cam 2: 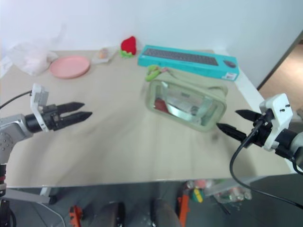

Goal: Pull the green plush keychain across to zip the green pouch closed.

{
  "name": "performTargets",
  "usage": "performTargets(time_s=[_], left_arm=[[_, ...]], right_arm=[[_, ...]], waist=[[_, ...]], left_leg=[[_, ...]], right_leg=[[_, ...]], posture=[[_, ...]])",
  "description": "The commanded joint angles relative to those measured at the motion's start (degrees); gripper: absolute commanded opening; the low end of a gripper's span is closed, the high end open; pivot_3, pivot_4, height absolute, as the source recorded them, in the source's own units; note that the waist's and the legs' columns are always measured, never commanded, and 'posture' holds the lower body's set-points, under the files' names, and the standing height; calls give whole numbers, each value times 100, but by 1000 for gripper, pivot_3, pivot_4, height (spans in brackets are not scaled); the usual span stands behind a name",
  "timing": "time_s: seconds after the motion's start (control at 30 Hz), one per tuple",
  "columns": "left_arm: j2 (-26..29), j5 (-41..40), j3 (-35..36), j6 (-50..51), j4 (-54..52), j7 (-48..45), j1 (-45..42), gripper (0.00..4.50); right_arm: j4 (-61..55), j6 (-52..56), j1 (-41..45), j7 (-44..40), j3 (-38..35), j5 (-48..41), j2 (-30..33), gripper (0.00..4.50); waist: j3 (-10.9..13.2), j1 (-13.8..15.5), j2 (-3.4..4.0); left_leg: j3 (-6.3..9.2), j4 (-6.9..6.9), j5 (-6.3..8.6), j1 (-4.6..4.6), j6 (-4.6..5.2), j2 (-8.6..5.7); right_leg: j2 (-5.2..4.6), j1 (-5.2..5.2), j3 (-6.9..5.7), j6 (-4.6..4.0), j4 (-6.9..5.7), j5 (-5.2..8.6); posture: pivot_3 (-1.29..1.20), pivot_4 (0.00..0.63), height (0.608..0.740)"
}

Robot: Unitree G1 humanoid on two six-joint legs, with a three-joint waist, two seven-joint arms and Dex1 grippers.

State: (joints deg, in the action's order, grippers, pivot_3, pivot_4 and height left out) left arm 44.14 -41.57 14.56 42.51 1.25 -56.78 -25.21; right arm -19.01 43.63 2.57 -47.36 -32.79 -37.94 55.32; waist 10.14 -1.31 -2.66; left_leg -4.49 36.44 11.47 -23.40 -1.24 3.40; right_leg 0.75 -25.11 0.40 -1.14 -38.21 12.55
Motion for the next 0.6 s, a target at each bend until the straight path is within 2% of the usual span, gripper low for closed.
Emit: performTargets(time_s=[0.03, 0.13, 0.23, 0.33, 0.43, 0.6], left_arm=[[119, -45, 80, -111, -219, -131, -206, 4500], [150, -68, -109, -86, -497, -271, -360, 4500], [113, -79, -40, -26, -518, -230, -303, 4500], [75, -75, 37, -23, -502, -197, -160, 4500], [54, -104, 42, -9, -574, -167, -131, 4500], [10, -104, -178, 24, -699, -253, -315, 4500]], right_arm=[[-83, -154, 613, 197, -182, -78, 174, 4469], [-107, -181, 1201, 193, 116, -56, 365, 4469], [-34, -168, 1170, 151, 225, 33, 345, 4469], [-10, -215, 1034, 143, 306, 79, 267, 4469], [98, -256, 1286, 249, 501, 104, 218, 4469], [886, -844, 2432, 47, 1876, 1025, 366, 4469]], waist=[[1, -5, 1], [7, -21, 11], [-12, 0, -19], [-12, 9, -19], [-11, -1, -18], [-11, -37, -17]], left_leg=[[0, 0, 0, 0, 0, 0], [-6, 4, -2, 0, 2, -7], [2, -4, -3, 6, 3, -6], [2, -6, 1, 1, 3, -4], [-3, -5, 2, -3, 4, -3], [-8, 6, -3, 5, 9, -5]], right_leg=[[0, 0, 0, 0, 0, 0], [2, -7, 15, 6, -1, -10], [5, 3, 9, 0, 2, -5], [2, -1, 9, -1, 2, 2], [-2, -6, 15, 3, 2, 3], [3, -2, 22, 9, 1, -14]], posture=[[0, 150, 740], [0, 150, 740], [0, 150, 740], [0, 150, 740], [0, 150, 740], [0, 150, 740]])
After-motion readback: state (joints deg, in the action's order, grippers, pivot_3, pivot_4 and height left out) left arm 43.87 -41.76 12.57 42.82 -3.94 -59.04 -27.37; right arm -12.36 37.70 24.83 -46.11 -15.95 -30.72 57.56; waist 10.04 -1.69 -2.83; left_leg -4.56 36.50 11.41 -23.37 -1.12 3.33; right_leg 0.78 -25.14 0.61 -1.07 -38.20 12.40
